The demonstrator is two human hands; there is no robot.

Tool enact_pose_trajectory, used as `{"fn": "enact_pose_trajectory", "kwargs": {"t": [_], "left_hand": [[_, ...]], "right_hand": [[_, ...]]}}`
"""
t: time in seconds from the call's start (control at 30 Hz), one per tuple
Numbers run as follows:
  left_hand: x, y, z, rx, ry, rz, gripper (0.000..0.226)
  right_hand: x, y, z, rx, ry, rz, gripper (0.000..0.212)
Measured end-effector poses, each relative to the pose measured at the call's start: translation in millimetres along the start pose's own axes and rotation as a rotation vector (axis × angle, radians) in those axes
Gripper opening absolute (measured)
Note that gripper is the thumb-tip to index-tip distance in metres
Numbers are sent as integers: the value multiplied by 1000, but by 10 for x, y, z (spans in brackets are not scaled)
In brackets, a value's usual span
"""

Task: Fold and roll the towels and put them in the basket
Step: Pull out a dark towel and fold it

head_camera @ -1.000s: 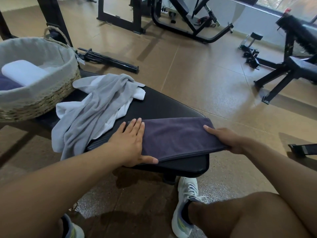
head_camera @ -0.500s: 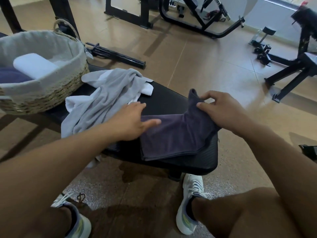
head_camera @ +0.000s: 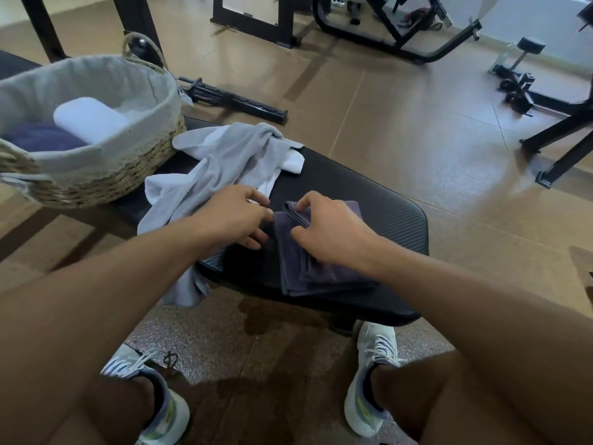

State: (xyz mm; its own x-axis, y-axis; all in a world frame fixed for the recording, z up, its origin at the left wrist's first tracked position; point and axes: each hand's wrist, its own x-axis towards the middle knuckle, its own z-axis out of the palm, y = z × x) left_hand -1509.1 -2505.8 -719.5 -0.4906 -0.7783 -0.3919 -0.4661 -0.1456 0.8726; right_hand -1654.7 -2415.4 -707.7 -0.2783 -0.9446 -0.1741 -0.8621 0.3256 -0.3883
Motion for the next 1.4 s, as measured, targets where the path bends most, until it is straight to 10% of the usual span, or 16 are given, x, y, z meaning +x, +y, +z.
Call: {"fn": "enact_pose_trajectory", "kwargs": {"t": [0.27, 0.47, 0.7, 0.87, 1.23, 1.4], "left_hand": [[17, -53, -14, 8, -34, -52, 24], [70, -72, 12, 83, 69, 31, 25], [90, -128, 33, 615, 109, 533, 40], [31, -218, 87, 1217, -245, 376, 94], [24, -285, 120, 1266, -221, 340, 122], [-15, -263, 85, 1143, -170, 353, 124]], "right_hand": [[59, -48, 175, -7, -41, -40, 42], [61, 73, 129, 451, -168, 5, 30], [-50, 499, 174, -252, 15, -293, 56], [-174, 528, 466, -339, 12, -223, 79], [-59, 607, 440, -199, -125, -243, 76], [-7, 653, 123, 170, 343, -125, 38]]}}
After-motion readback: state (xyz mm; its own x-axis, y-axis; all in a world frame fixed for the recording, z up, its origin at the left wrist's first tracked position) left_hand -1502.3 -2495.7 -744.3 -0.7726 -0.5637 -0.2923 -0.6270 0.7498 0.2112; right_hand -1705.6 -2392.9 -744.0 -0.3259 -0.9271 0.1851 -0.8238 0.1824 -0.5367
